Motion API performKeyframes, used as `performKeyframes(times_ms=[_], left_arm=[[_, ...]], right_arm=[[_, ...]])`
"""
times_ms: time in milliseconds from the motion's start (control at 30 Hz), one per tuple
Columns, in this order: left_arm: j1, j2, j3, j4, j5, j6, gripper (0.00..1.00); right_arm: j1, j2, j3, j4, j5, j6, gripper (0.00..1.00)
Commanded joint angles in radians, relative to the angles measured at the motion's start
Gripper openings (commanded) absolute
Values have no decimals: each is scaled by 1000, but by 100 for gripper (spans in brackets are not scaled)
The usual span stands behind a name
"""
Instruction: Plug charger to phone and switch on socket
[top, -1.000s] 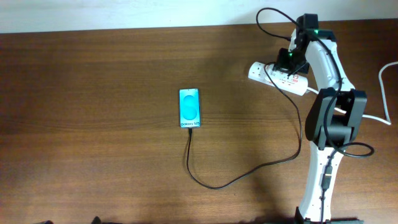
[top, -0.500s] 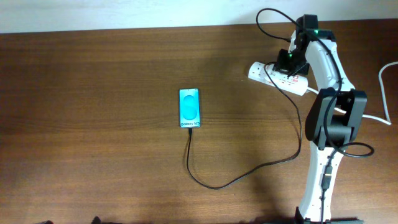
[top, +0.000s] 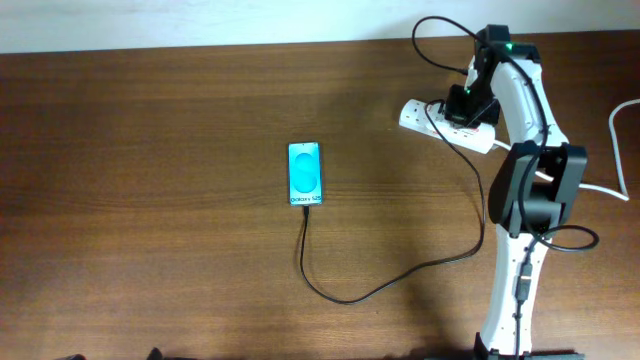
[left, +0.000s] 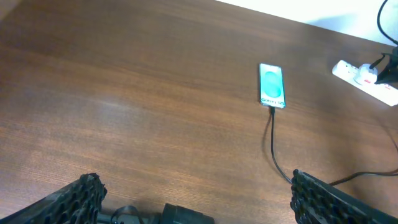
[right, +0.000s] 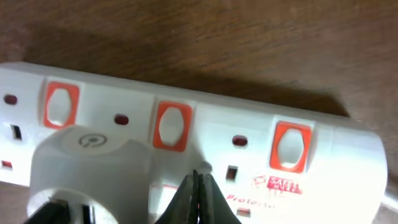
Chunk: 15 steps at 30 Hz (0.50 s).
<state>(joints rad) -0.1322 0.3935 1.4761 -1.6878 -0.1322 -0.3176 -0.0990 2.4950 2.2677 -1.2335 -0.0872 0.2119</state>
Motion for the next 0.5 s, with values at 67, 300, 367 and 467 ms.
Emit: performKeyframes(times_ms=[67,300,367,467], left_arm=[[0,-2,-4,0,-11,-14,99],[0,-2,-4,0,-11,-14,99],[0,-2,-4,0,-11,-14,99],[0,-2,-4,0,-11,-14,99]], right_arm=[[0,31,105,-6,2,85,4],[0,34,105,24,5,85,4],[0,53,105,26,4,85,4],[2,85,104,25,-32,85,4]])
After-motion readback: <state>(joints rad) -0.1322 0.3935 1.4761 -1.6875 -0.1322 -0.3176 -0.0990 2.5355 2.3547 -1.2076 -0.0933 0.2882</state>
